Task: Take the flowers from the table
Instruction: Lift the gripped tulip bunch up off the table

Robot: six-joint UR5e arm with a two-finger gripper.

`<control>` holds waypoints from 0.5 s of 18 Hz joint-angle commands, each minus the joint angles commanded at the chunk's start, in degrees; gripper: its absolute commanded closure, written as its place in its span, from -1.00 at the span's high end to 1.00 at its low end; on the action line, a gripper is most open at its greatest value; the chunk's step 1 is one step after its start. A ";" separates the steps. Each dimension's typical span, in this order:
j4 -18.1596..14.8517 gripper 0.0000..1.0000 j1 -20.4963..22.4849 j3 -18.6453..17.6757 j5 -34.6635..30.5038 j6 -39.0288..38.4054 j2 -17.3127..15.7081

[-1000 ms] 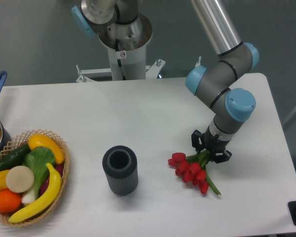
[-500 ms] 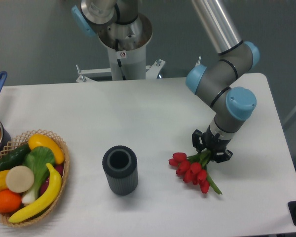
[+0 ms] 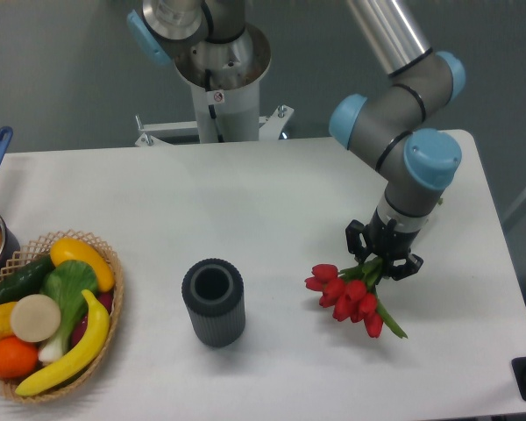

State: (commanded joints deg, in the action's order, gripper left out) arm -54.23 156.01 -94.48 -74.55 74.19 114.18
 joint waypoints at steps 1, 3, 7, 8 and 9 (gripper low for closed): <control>0.00 -0.14 0.00 0.00 1.84 -1.05 -1.05; 0.00 -0.14 0.17 0.00 5.88 -2.64 -2.99; 0.00 -0.14 0.79 -1.05 12.21 -4.57 -7.64; 0.00 -0.14 0.79 -1.32 14.32 -5.27 -8.70; 0.00 -0.14 0.88 -1.58 16.60 -6.06 -9.67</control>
State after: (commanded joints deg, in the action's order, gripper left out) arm -54.23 156.88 -96.06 -57.94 68.12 104.51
